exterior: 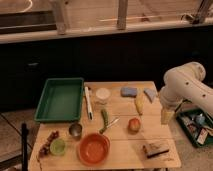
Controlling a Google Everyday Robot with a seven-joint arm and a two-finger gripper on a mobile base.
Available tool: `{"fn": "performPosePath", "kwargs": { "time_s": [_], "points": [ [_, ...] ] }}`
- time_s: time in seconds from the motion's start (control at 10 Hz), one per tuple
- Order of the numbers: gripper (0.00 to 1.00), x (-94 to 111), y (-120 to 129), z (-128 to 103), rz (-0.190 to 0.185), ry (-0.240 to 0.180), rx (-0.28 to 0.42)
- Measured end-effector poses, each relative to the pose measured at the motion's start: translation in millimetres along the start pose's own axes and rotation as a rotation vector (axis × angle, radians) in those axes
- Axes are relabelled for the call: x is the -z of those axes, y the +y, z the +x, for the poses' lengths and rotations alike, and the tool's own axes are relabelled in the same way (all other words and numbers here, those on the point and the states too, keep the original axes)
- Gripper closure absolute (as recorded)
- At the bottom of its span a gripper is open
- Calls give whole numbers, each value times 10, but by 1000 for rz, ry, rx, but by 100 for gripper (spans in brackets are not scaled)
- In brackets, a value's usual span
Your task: Place apple in paper cup
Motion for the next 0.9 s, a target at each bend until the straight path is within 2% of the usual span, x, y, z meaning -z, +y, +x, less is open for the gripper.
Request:
{"fn": "performPosePath", "kwargs": {
  "time_s": [0.1,0.3,0.4,0.7,0.9],
  "points": [
    [20,-50,18,-37,-1,6,19],
    [20,-305,80,-301,-6,16,88],
    [20,-389,104,-360,-9,20,109],
    [20,-464,129,-401,-10,22,174],
    [20,-646,181,-413,-13,17,209]
  ]
}}
